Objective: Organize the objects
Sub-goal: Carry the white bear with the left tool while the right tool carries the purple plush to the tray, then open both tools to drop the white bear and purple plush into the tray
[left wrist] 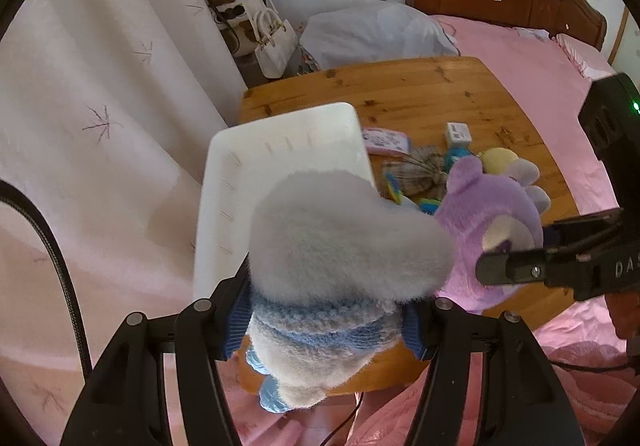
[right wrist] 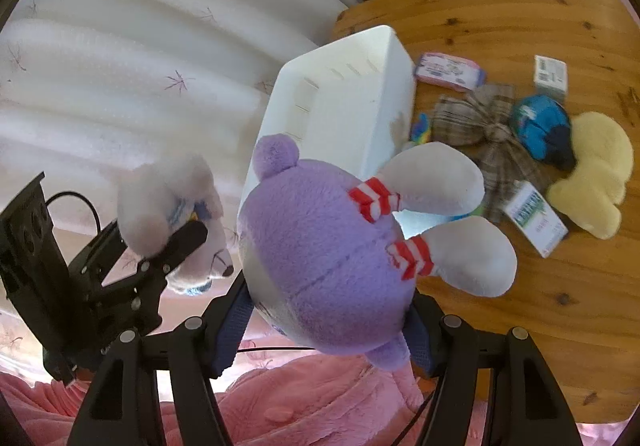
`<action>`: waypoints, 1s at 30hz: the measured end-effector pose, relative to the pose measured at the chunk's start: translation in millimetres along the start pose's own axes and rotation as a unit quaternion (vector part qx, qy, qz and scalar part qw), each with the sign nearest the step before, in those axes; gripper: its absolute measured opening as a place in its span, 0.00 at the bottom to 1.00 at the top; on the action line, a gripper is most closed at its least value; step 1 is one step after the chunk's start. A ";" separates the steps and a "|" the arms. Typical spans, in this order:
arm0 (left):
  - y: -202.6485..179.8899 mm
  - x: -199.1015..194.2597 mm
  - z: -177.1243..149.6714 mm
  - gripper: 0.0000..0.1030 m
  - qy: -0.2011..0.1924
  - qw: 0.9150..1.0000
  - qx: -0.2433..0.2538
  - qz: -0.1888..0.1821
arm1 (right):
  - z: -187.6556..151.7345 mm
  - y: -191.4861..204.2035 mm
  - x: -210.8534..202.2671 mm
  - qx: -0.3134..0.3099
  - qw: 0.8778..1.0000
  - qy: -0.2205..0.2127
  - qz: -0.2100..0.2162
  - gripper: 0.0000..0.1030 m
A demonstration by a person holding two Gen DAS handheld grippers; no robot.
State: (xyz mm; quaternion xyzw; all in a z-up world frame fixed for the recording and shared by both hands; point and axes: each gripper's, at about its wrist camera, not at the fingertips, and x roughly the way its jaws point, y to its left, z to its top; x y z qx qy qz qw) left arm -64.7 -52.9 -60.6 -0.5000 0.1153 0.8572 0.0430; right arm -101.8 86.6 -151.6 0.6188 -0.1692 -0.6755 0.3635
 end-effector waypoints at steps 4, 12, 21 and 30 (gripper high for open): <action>24.8 7.7 2.2 0.63 -0.008 1.000 0.003 -0.006 | 5.6 14.9 14.8 0.003 1.000 -0.010 -0.006 0.66; 66.7 22.9 10.9 0.63 -0.013 1.000 -0.002 -0.021 | 12.2 41.0 46.9 0.028 0.999 -0.038 -0.016 0.67; 111.3 47.9 27.5 0.63 -0.017 1.000 -0.013 -0.018 | 21.4 63.0 85.3 0.060 0.996 -0.058 -0.015 0.68; 138.5 66.4 41.8 0.63 -0.026 0.999 -0.022 -0.021 | 30.2 77.2 112.9 0.073 0.995 -0.059 -0.026 0.68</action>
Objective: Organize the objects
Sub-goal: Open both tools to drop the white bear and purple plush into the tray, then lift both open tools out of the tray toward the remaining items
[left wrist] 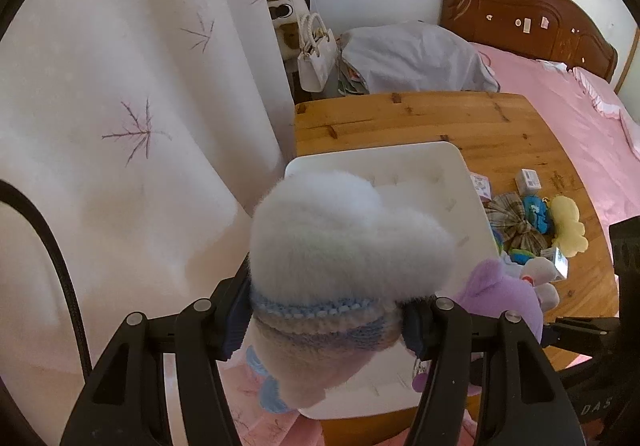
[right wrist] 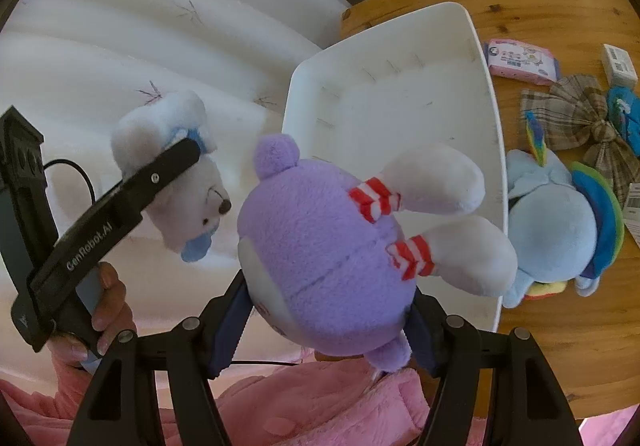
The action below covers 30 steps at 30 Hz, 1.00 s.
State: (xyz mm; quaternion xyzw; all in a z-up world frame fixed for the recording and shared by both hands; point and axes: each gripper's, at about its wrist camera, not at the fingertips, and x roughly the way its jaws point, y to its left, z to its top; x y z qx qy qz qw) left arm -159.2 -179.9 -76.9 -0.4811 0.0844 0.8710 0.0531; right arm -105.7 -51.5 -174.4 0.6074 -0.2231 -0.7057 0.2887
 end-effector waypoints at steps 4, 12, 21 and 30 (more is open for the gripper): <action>2.3 6.7 1.3 0.64 0.004 1.000 0.006 -0.001 | 1.0 1.3 4.2 0.006 1.000 -0.005 -0.006 0.70; -3.2 4.6 1.6 0.64 -0.012 0.999 0.032 0.003 | 5.1 -5.9 11.1 0.037 0.999 -0.006 -0.015 0.72; -10.3 2.5 3.9 0.65 -0.019 0.999 0.041 0.001 | 4.0 -6.7 6.8 0.041 0.999 -0.024 -0.001 0.75; -25.5 -6.2 -0.5 0.65 -0.017 0.999 0.048 -0.006 | -5.1 -3.6 -7.8 0.016 0.999 -0.050 -0.011 0.78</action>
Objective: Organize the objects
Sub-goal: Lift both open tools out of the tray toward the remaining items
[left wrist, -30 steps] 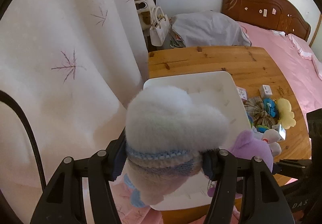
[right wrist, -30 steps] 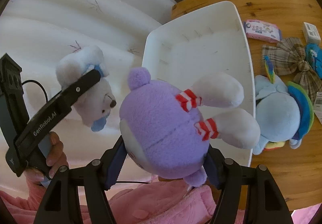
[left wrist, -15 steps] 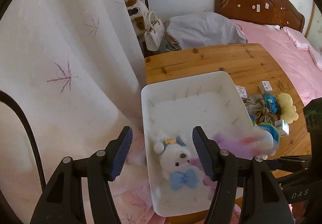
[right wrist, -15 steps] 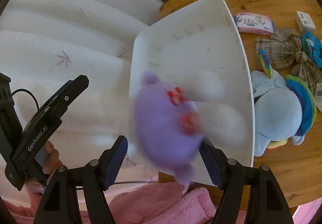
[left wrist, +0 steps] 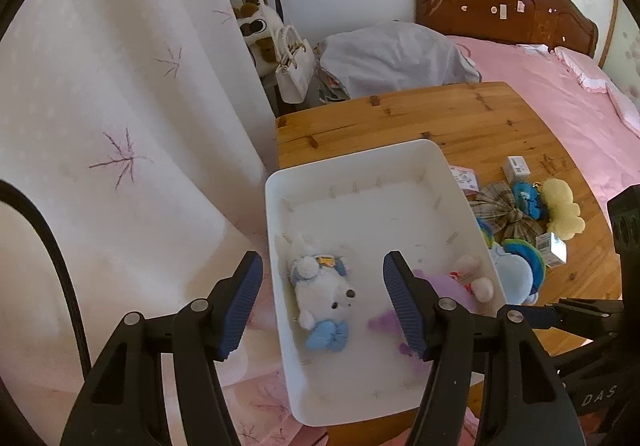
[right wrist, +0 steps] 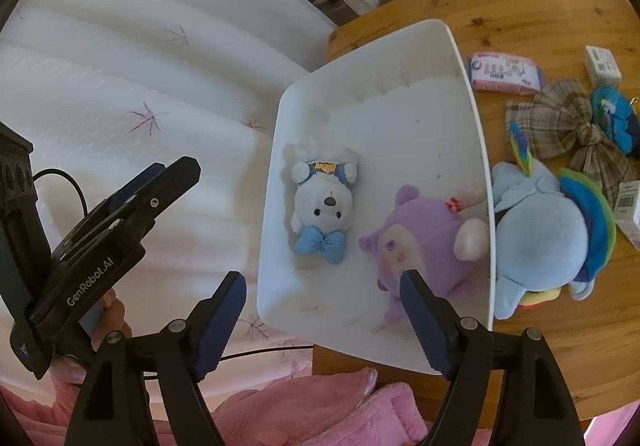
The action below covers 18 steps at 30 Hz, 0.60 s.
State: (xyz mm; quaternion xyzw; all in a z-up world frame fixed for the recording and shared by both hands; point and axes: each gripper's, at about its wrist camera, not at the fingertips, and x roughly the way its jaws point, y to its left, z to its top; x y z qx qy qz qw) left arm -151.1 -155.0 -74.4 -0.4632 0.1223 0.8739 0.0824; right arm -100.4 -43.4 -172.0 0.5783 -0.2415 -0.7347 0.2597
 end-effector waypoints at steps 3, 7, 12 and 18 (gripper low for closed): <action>-4.3 -4.0 0.9 0.65 -0.001 1.000 -0.007 -0.004 | -1.2 -1.3 -7.6 -0.007 1.000 -0.016 -0.001 0.78; -10.8 -8.2 1.8 0.65 -0.003 1.000 -0.017 -0.001 | -4.9 -4.6 -20.6 -0.017 0.999 -0.041 -0.008 0.78; -22.1 -13.2 0.7 0.65 -0.003 1.000 -0.027 0.003 | -10.5 -12.6 -41.5 -0.027 0.998 -0.063 -0.016 0.78; -45.4 -29.3 2.7 0.65 -0.017 0.999 -0.038 0.008 | -14.1 -24.2 -73.2 -0.045 0.995 -0.084 -0.027 0.78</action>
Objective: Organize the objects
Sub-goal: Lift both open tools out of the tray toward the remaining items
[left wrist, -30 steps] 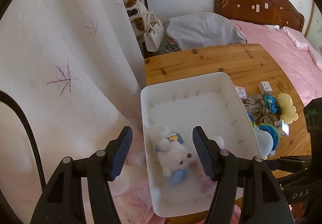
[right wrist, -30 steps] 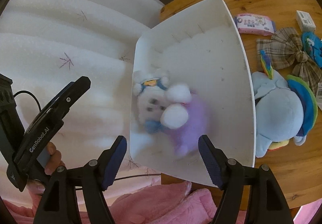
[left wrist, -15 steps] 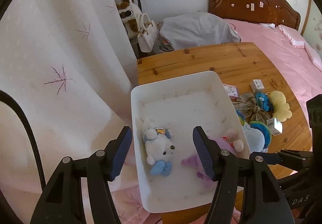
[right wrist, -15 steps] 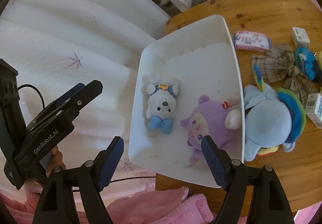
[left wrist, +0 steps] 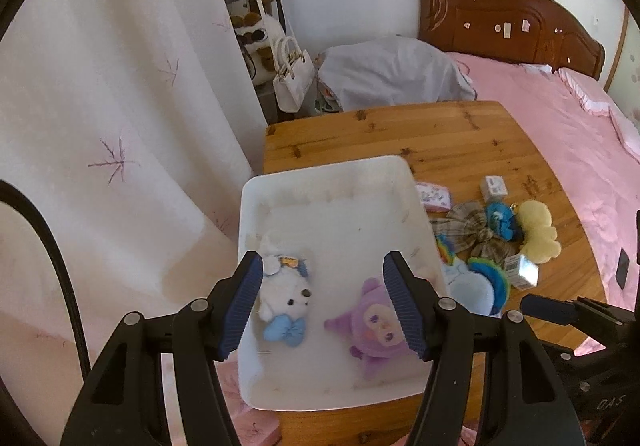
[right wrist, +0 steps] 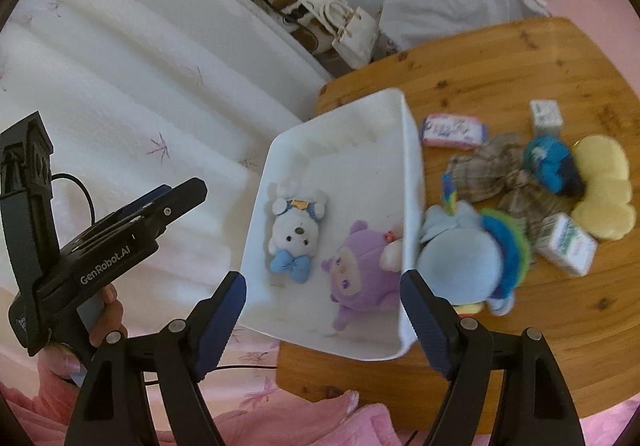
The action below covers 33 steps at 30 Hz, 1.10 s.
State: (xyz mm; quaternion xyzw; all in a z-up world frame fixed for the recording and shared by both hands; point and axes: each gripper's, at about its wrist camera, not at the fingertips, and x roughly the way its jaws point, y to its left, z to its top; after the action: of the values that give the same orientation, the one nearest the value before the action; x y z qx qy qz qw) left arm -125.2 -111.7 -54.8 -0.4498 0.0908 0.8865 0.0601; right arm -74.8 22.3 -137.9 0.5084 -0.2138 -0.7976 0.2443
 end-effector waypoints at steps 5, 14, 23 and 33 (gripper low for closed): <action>-21.8 -9.9 2.2 0.65 -0.010 1.000 -0.010 0.004 | 3.3 -8.1 -23.6 -0.029 0.999 -0.018 -0.010 0.78; -62.9 -15.1 4.7 0.65 -0.006 1.000 -0.029 0.000 | 7.1 -31.4 -61.0 -0.065 0.997 -0.040 -0.025 0.78; -107.9 -9.7 8.3 0.65 0.008 0.998 -0.048 -0.029 | 17.7 -67.0 -89.0 -0.080 0.995 -0.041 -0.041 0.78; -155.2 12.6 5.8 0.65 0.044 0.994 -0.088 -0.053 | 36.0 -106.2 -108.0 -0.107 0.992 -0.030 -0.065 0.78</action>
State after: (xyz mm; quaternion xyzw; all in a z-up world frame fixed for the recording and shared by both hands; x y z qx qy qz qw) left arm -107.9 41.4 -78.3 -0.4961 -0.0088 0.8659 0.0631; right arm -86.8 175.1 -110.1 0.4678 -0.1013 -0.8452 0.2378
